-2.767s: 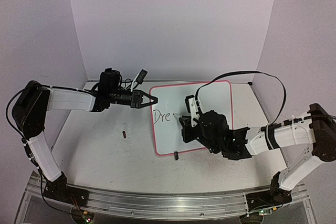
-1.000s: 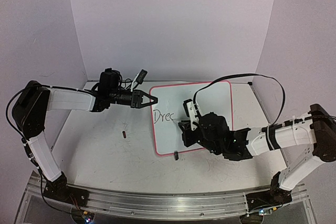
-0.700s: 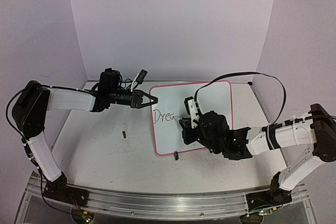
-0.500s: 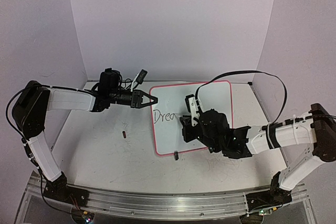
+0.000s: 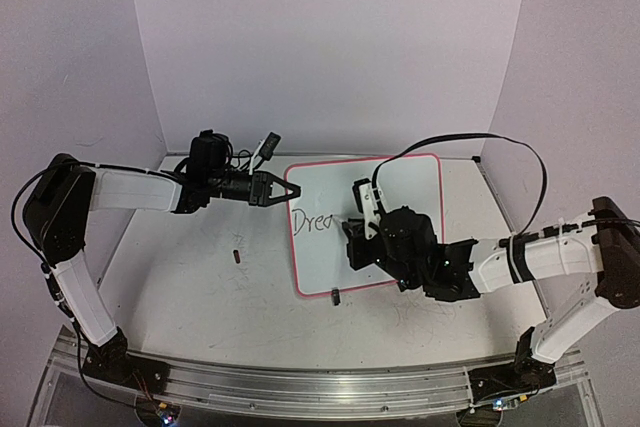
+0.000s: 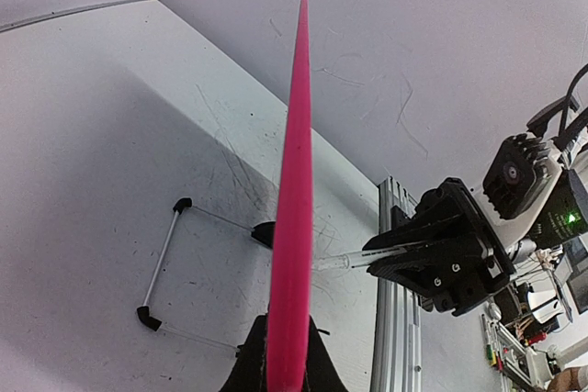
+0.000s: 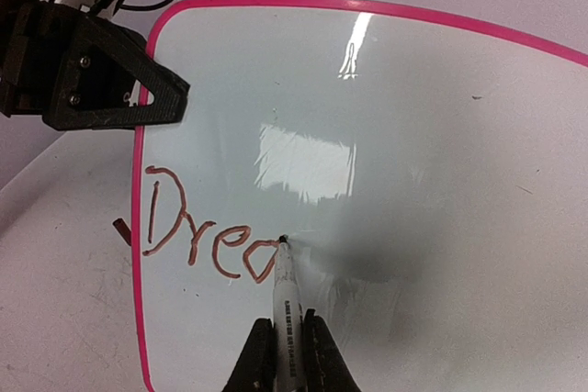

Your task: Write a sentence on the whiteboard

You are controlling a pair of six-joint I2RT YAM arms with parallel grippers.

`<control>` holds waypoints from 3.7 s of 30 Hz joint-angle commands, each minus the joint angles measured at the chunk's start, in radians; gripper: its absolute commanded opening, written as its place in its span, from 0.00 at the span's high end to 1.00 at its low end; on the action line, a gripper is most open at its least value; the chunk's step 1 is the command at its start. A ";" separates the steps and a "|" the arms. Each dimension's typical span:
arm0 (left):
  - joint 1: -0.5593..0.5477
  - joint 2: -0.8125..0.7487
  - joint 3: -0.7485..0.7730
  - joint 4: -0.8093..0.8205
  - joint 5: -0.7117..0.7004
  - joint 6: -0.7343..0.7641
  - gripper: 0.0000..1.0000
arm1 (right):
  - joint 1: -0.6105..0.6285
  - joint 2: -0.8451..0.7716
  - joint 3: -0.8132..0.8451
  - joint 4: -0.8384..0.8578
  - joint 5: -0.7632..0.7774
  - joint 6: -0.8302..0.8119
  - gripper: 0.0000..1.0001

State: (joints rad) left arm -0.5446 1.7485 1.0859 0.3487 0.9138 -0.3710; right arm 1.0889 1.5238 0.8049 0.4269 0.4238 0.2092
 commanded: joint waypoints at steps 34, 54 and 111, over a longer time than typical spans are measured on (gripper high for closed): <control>-0.019 -0.030 -0.005 -0.006 -0.060 -0.025 1.00 | -0.019 -0.198 -0.123 0.154 -0.093 -0.199 1.00; -0.023 -0.049 -0.038 -0.032 -0.152 -0.008 1.00 | -0.019 -0.115 -0.074 0.088 -0.088 -0.193 1.00; -0.023 -0.041 -0.030 -0.034 -0.133 0.007 1.00 | -0.018 -0.018 -0.015 0.062 0.007 -0.191 1.00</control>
State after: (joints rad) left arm -0.5705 1.7138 1.0519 0.3492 0.8436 -0.3882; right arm 1.0718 1.4906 0.7475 0.4976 0.4061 0.0219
